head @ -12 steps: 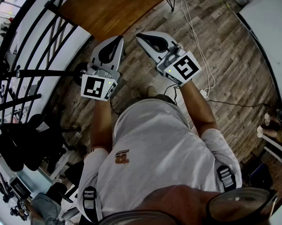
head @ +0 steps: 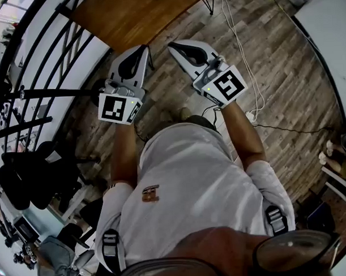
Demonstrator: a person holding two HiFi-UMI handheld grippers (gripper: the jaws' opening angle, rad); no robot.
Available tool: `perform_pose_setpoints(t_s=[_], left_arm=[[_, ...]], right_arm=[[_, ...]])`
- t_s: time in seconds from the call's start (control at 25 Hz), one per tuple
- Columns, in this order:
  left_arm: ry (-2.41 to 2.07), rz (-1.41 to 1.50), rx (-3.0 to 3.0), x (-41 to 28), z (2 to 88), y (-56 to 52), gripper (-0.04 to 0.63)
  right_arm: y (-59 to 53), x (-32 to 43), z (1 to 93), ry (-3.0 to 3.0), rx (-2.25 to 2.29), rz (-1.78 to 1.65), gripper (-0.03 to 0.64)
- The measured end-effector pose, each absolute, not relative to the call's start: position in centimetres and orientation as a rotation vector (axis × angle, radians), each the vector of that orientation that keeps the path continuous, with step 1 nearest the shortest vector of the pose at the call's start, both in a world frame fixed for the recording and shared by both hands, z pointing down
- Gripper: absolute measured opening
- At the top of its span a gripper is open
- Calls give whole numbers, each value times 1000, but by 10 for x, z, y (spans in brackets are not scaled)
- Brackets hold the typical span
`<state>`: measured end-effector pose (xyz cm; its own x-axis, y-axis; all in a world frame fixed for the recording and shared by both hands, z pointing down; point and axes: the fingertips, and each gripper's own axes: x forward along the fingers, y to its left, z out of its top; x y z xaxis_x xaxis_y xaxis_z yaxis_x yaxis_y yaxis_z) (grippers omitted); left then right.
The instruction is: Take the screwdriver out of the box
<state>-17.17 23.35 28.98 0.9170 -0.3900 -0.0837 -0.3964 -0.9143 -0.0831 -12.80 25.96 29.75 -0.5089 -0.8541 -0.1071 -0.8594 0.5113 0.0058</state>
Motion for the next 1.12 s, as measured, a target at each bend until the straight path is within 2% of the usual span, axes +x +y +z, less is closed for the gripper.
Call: perform_pose_setpoints(t_s=[0.6,1.12], left_arm=[[646,76,-2932,-105,290,220,18],[635,143,-2921,-60,296,128,18]], right_arm=[[260,-55,312,2643,-1520,66,32],[178,-17,321,2688,-1568,97,32]])
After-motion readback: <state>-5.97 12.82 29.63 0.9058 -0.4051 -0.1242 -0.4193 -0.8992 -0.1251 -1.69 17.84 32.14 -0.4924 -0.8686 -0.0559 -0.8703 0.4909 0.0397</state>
